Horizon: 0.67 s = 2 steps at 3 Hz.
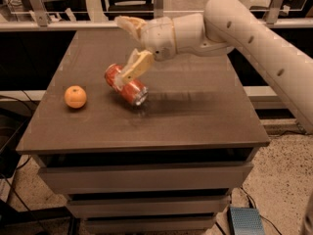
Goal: Knock coke can over
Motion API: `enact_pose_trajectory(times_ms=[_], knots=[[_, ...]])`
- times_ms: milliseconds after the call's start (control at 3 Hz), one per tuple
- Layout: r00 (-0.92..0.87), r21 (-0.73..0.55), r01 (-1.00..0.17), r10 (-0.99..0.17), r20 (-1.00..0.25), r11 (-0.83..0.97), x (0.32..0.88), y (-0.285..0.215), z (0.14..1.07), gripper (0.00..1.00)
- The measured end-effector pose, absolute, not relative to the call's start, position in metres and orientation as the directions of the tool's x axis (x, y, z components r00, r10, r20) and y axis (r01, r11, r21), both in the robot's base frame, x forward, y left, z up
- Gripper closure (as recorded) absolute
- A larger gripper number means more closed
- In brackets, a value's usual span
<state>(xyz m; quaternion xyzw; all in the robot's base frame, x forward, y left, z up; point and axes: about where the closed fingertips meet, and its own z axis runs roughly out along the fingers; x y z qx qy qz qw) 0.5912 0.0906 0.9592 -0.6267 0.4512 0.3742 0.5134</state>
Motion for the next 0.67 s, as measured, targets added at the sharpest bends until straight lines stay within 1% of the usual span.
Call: enact_pose_trajectory(times_ms=[333, 667], knots=[[0.344, -0.334, -0.939, -0.158, -0.926, -0.083, 0.5948, 0.1074, 0.9752, 0.00], [0.350, -0.340, -0.937, -0.174, -0.921, -0.082, 0.5972, 0.0991, 0.9744, 0.00]])
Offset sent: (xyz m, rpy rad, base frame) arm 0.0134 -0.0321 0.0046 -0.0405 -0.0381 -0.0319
